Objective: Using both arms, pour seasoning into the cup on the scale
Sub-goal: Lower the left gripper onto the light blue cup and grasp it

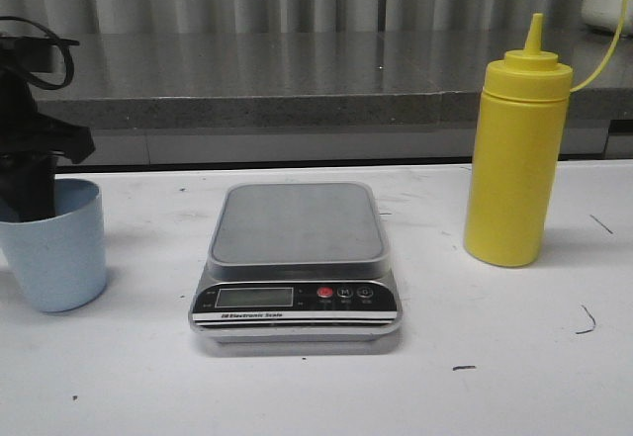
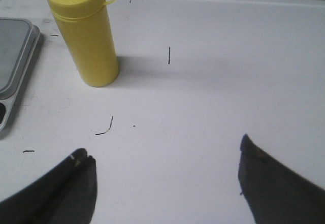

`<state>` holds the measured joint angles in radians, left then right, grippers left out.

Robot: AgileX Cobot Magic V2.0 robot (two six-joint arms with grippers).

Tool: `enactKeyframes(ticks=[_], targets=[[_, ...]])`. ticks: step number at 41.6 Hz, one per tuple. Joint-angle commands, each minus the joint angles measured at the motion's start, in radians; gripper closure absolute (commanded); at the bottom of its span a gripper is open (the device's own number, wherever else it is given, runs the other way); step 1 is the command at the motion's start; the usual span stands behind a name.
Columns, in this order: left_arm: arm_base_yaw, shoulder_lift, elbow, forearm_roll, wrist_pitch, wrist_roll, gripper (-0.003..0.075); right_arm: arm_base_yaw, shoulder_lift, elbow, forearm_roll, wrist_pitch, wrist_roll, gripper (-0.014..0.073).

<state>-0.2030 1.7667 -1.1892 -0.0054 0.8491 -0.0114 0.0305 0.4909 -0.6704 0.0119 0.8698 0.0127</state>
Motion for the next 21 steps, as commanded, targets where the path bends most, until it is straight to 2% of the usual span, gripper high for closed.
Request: enactKeyframes(ticks=[1, 14, 21], targets=[[-0.009, -0.043, -0.029, -0.014, -0.023, 0.002, 0.0592, -0.007, 0.012, -0.032, -0.012, -0.057, -0.013, 0.0002], [-0.009, -0.043, -0.029, -0.016, -0.02, 0.002, 0.0721, -0.007, 0.012, -0.032, -0.012, -0.057, -0.013, 0.0002], [-0.009, -0.043, -0.063, -0.016, 0.037, 0.002, 0.074, -0.007, 0.012, -0.032, -0.012, -0.057, -0.013, 0.0002]])
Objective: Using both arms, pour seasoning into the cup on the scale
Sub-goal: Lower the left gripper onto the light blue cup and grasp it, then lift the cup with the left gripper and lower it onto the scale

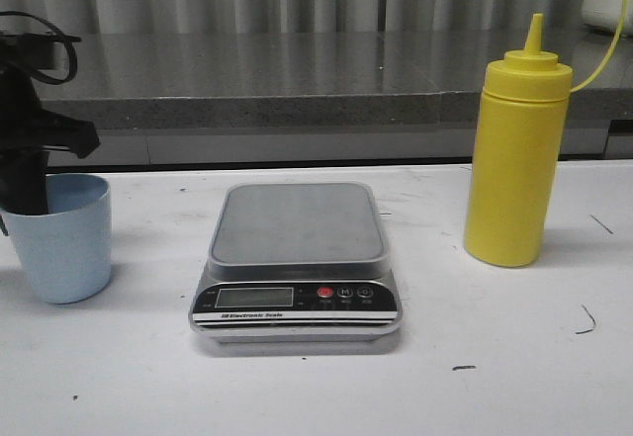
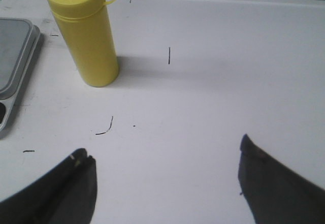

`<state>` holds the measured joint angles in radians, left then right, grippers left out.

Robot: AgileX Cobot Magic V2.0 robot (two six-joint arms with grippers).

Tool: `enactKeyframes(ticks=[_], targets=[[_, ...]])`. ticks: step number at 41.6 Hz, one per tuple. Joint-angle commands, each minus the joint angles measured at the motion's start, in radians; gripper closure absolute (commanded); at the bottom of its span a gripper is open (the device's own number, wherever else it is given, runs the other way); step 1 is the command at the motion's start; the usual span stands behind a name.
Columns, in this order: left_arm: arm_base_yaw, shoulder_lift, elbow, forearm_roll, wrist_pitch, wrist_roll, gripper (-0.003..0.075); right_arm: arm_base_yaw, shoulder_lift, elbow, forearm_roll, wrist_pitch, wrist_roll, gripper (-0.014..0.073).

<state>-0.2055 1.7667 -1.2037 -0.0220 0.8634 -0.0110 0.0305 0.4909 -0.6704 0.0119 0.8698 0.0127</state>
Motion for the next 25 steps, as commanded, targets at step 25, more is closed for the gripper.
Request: enactKeyframes(ticks=[25], targets=[[-0.163, -0.031, -0.5, -0.021, 0.236, 0.001, 0.074, -0.007, 0.012, -0.032, -0.012, -0.057, -0.013, 0.0002]])
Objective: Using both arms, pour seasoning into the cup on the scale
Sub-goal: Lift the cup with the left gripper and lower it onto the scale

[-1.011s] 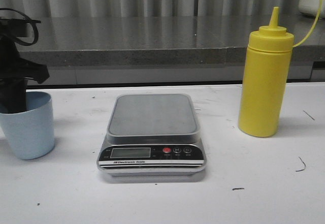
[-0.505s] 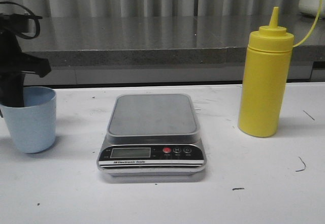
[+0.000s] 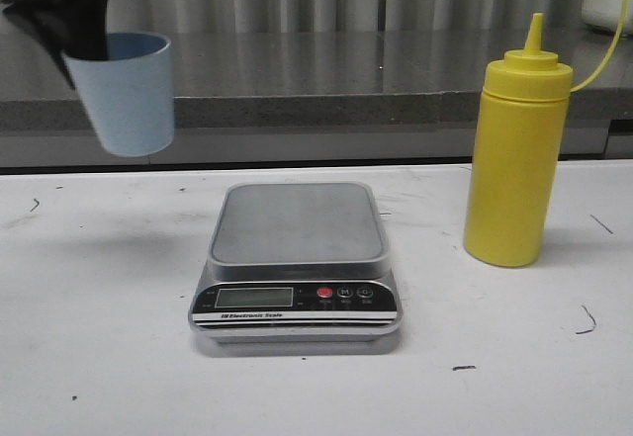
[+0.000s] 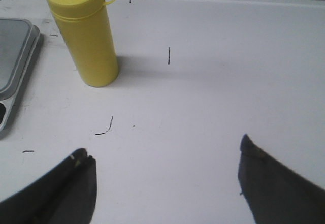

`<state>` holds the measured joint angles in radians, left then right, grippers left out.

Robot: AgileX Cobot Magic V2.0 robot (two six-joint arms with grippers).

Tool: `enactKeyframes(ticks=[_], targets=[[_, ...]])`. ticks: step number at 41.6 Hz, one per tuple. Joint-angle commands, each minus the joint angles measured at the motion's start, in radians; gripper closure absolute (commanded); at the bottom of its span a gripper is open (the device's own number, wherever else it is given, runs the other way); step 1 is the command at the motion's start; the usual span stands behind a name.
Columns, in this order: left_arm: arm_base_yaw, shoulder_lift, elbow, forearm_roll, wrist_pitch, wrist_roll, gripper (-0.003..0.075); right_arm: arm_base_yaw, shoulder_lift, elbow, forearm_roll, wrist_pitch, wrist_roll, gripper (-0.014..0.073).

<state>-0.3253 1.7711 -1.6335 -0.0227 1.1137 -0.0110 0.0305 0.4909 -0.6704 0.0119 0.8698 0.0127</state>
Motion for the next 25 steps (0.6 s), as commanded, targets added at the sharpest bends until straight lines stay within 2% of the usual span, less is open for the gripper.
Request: enactKeyframes(ticks=[1, 12, 25], targets=[[-0.051, -0.032, -0.088, -0.02, -0.008, 0.001, 0.074, -0.007, 0.012, -0.032, -0.012, -0.057, -0.013, 0.0002], [-0.18, 0.096, -0.234, -0.02, 0.025, 0.001, 0.074, -0.007, 0.012, -0.032, -0.012, -0.057, -0.013, 0.0002], [-0.225, 0.235, -0.293, -0.02, -0.004, 0.001, 0.074, -0.007, 0.012, -0.032, -0.012, -0.057, -0.013, 0.0002]])
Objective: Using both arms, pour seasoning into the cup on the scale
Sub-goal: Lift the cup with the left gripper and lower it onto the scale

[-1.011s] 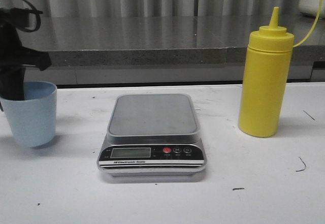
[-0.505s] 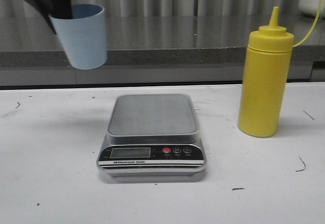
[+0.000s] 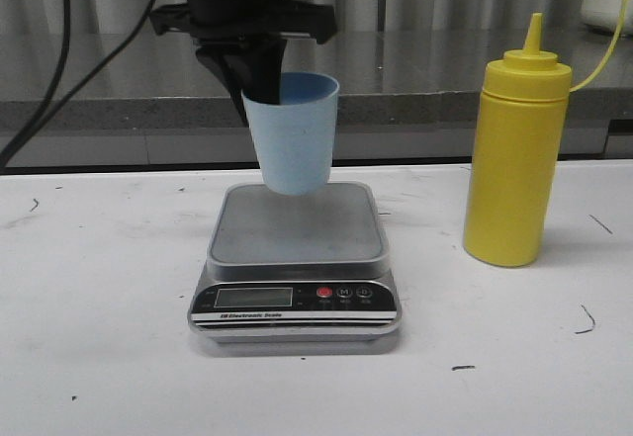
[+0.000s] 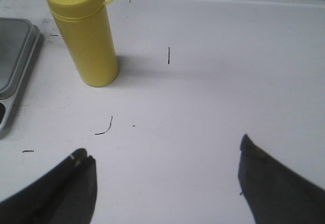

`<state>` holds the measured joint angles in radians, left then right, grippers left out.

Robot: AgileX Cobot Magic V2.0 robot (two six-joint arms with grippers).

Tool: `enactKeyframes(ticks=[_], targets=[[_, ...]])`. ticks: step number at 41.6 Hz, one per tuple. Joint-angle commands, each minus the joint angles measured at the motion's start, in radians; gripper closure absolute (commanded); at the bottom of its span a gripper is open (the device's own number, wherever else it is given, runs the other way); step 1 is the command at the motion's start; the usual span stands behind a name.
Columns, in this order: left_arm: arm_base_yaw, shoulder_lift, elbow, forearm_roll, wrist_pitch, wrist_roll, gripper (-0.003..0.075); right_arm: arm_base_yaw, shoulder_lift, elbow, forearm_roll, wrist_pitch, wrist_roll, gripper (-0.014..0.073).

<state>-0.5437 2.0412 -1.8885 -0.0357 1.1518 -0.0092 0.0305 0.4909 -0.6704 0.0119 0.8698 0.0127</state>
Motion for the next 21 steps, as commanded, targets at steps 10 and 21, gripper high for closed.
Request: enactKeyframes(ticks=[10, 21], targets=[[-0.005, 0.006, -0.042, 0.0, -0.059, -0.001, 0.074, -0.007, 0.012, -0.032, -0.012, -0.057, -0.013, 0.0002], [-0.005, 0.017, -0.042, 0.003, -0.056, -0.001, 0.058, -0.007, 0.012, -0.032, -0.012, -0.057, -0.013, 0.0002]])
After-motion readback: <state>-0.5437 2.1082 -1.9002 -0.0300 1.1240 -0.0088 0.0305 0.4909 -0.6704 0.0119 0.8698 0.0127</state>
